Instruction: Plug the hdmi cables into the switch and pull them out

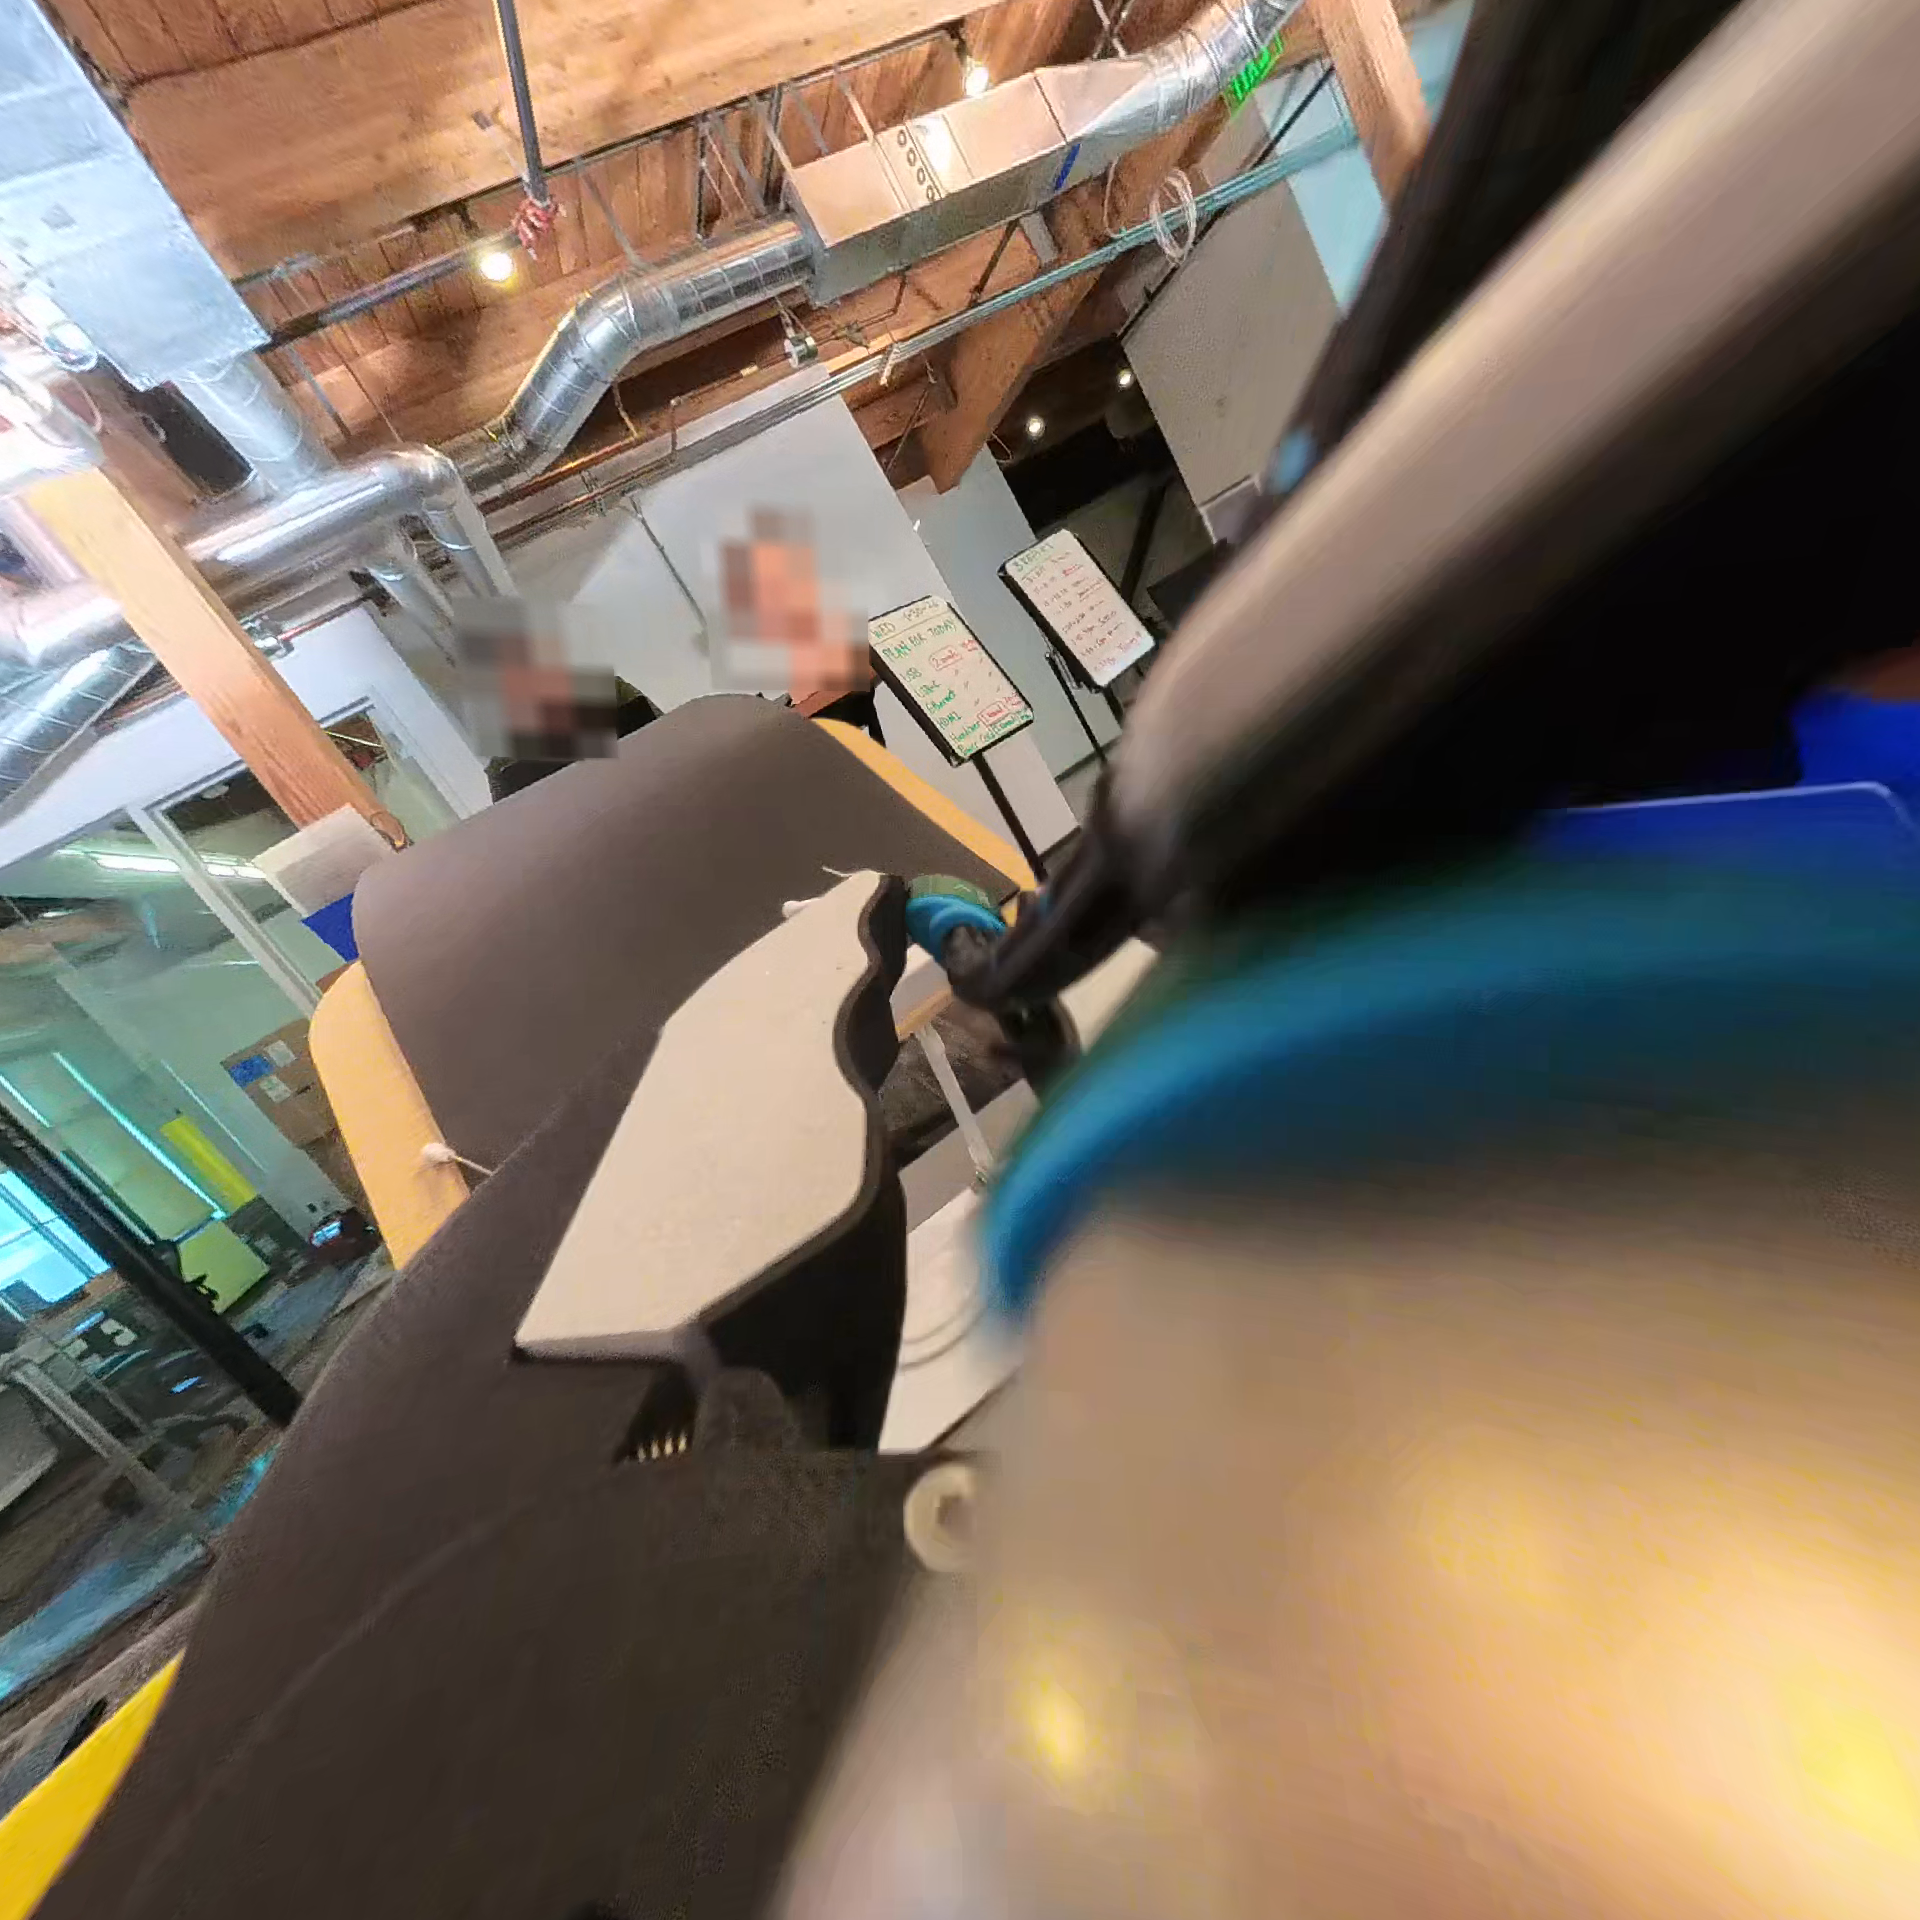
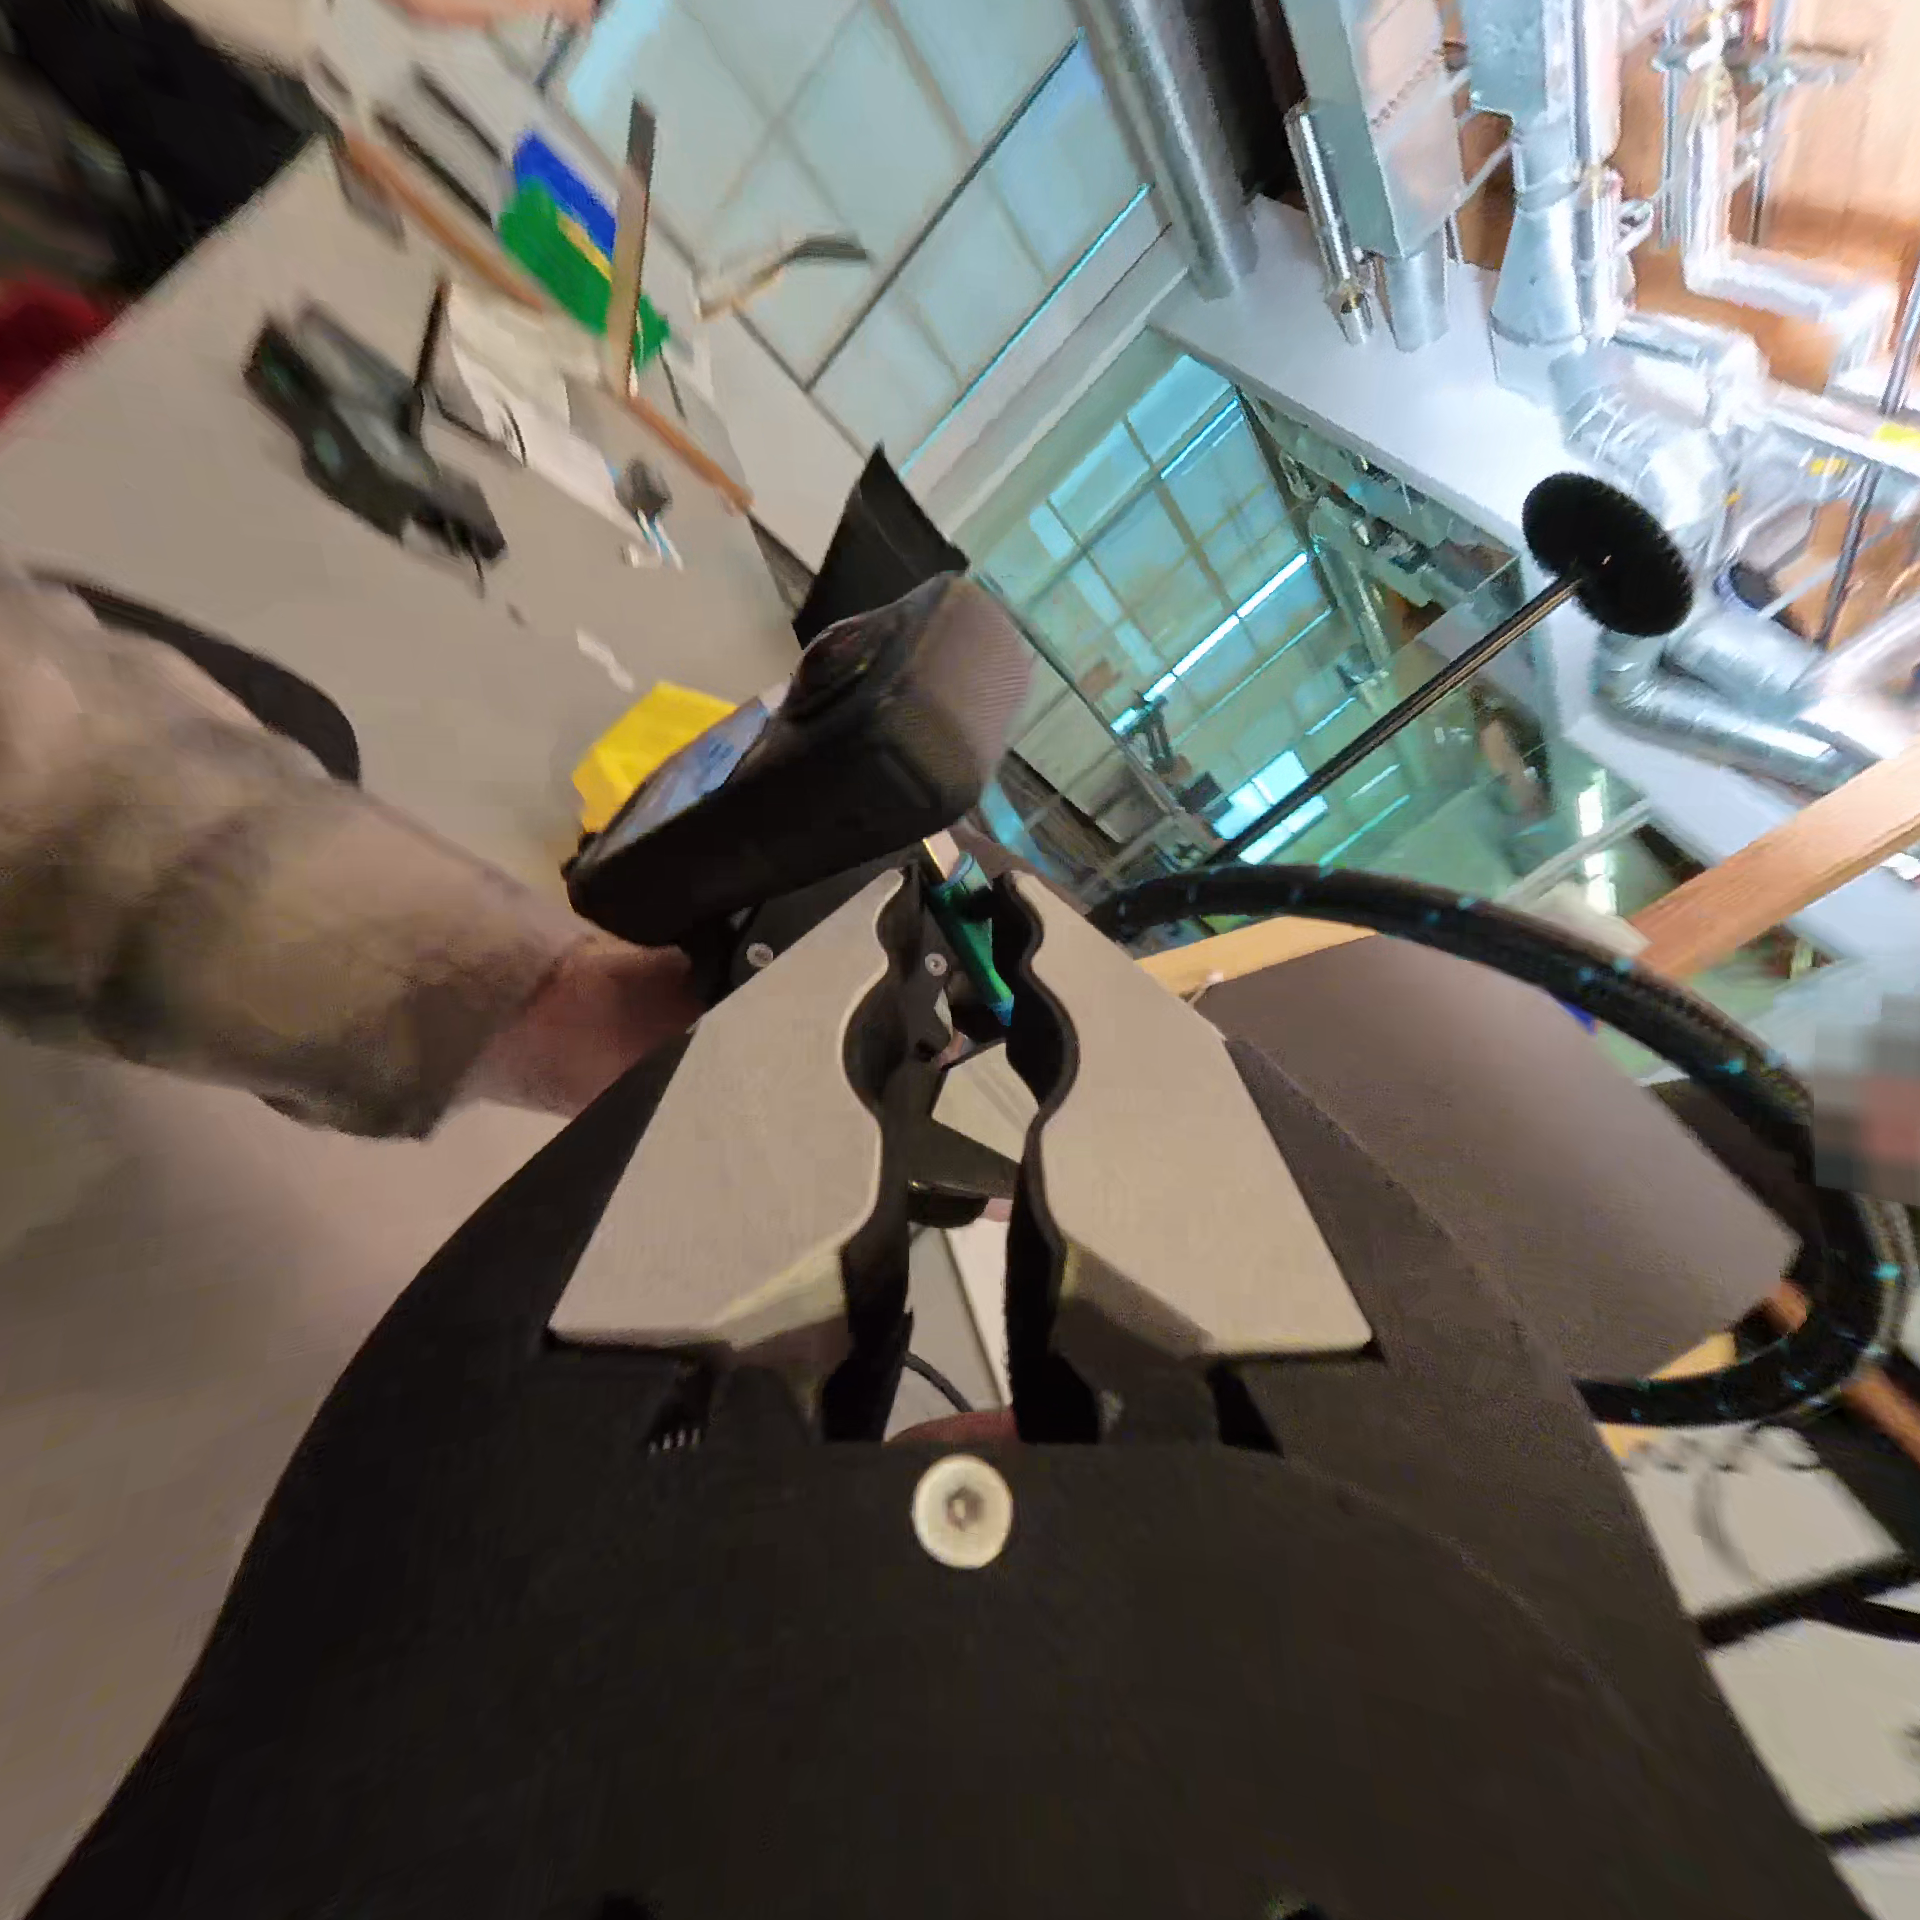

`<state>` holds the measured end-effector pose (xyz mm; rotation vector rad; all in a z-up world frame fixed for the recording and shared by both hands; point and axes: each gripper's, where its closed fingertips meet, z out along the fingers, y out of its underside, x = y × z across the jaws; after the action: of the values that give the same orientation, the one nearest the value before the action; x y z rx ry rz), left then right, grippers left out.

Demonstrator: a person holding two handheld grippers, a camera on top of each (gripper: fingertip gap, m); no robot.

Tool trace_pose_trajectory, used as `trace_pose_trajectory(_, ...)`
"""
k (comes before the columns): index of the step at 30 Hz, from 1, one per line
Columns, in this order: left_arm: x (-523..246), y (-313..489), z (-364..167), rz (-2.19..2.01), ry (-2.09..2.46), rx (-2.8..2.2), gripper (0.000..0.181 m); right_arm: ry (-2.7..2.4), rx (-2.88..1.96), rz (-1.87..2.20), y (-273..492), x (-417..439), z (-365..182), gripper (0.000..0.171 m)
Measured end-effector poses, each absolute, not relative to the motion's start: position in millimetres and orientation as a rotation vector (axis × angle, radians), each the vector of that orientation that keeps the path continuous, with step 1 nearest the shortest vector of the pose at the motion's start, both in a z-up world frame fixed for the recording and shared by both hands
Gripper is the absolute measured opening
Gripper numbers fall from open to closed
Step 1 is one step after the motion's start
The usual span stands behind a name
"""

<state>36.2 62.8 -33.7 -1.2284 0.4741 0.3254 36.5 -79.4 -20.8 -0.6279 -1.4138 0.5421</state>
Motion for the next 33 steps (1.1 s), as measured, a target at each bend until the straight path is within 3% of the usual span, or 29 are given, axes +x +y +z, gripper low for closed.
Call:
trace_pose_trajectory(1, 34.9, 63.3, -33.1, 0.312, 0.462, -1.228, 0.020, -1.388, -0.656, 0.620, -78.9, 41.0, -15.6, 0.010)
trace_pose_trajectory(15, 57.8, 62.1, -46.7, 0.356, 0.599, -1.170, 0.020, -1.527, -0.863, 0.924, -72.0, 48.1, -20.0, 0.010)
trace_pose_trajectory(17, 61.4, 61.5, -51.3, 0.355, 0.623, -1.167, 0.000, -1.542, -0.898, 0.990, -68.6, 51.0, -17.7, 0.010)
trace_pose_trajectory(26, 65.3, 68.5, -74.3, 0.343, 0.705, -1.283, 0.010, -1.474, -0.969, 0.990, -50.2, 51.9, -17.7, 0.008)
trace_pose_trajectory(33, 50.1, 72.8, -113.7, 0.390, 0.849, -1.532, 0.007, -1.158, -1.095, 1.412, -17.0, 77.8, -3.7, 0.007)
